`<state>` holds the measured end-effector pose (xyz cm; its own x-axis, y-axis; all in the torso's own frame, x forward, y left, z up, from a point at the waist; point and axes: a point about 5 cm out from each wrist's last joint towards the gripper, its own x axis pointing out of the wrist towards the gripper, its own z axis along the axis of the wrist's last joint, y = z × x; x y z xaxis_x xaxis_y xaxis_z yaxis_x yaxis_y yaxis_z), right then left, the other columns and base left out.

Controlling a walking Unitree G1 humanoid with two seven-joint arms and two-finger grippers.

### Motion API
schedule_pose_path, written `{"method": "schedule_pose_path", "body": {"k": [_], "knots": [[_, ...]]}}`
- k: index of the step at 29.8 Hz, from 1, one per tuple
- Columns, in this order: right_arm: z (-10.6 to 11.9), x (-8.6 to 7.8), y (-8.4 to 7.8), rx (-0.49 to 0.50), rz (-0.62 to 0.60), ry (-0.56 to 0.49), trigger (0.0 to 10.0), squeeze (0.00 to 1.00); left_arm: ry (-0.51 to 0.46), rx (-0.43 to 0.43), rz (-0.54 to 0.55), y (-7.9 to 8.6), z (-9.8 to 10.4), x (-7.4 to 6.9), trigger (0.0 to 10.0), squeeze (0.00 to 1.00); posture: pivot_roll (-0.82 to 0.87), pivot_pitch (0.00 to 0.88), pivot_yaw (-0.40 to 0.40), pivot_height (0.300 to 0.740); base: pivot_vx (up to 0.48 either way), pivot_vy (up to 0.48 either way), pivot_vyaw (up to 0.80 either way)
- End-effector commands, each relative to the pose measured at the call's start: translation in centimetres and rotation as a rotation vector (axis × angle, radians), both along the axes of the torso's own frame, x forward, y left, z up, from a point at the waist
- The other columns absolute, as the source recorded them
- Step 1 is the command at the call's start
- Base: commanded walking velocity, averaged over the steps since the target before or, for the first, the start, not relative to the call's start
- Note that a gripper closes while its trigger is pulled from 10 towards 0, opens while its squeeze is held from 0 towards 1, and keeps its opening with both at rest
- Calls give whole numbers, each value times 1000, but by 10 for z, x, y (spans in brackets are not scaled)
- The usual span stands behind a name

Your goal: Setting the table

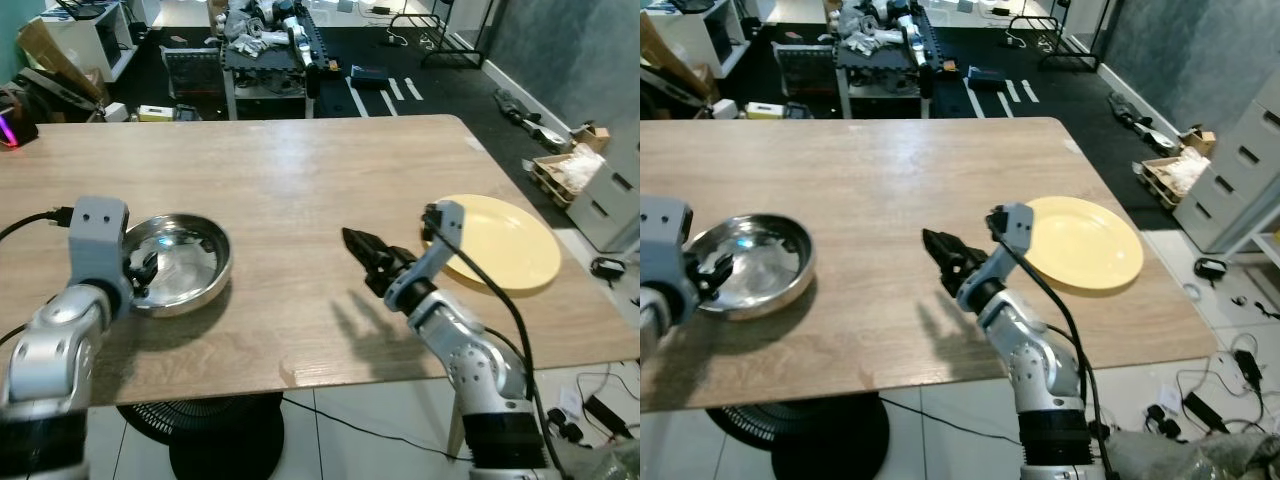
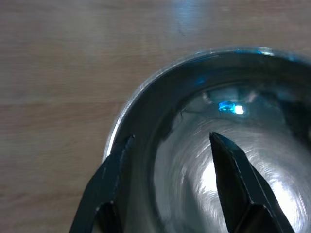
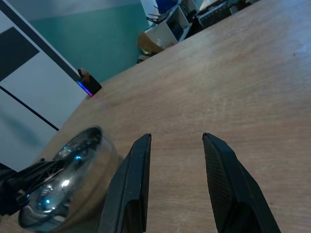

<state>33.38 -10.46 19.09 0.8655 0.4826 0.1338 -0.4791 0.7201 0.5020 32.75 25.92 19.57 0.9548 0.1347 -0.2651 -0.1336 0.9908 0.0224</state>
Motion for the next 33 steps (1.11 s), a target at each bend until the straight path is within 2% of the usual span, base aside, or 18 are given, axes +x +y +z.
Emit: {"method": "schedule_pose_path", "body": {"k": [1,3,6,9,12,14,17,19,20,22,25,27,33], "knots": [[4,1,0,-2,-2,-13,10000,0,62,-38,-57,1,-8,5,10000,0,63,61,25,740,0,0,0],[4,1,0,-2,-2,-13,10000,0,62,-38,-57,1,-8,5,10000,0,63,61,25,740,0,0,0],[6,2,-3,-2,-12,-19,10000,0,103,21,-208,-3,-3,13,10000,0,64,64,26,740,0,0,0],[6,2,-6,-2,-22,-20,10000,0,118,58,-247,-6,-2,16,10000,0,60,67,32,740,0,0,0],[6,2,-6,-2,-27,-20,10000,0,126,62,-271,-10,-3,19,10000,0,59,67,33,740,0,0,0],[6,2,-7,-11,-30,-22,10000,0,152,44,-312,-22,-11,22,10000,0,55,69,30,740,0,0,0],[6,2,-7,-15,-29,-23,10000,0,165,26,-329,-28,-16,23,10000,0,52,69,29,740,0,0,0],[7,2,-8,-39,4,-26,10000,0,180,-9,-373,-39,-23,25,10000,0,48,69,24,740,0,0,0],[7,2,-8,-39,4,-26,10000,0,180,-9,-373,-39,-23,25,10000,0,48,69,24,740,0,0,0],[6,-2,-7,-57,101,-20,10000,0,180,-32,-419,-48,-26,27,10000,0,47,68,21,740,0,0,0],[7,-12,-11,-103,226,-89,10000,0,172,-44,-476,-59,-26,34,10000,0,43,68,19,740,0,0,0],[12,-20,-16,-97,307,-150,10000,0,159,-45,-501,-67,-23,40,10000,0,37,67,22,740,0,0,0],[14,-25,-24,-79,339,-171,10000,0,145,-47,-527,-77,-20,47,10000,0,28,68,26,740,0,0,0]]}}
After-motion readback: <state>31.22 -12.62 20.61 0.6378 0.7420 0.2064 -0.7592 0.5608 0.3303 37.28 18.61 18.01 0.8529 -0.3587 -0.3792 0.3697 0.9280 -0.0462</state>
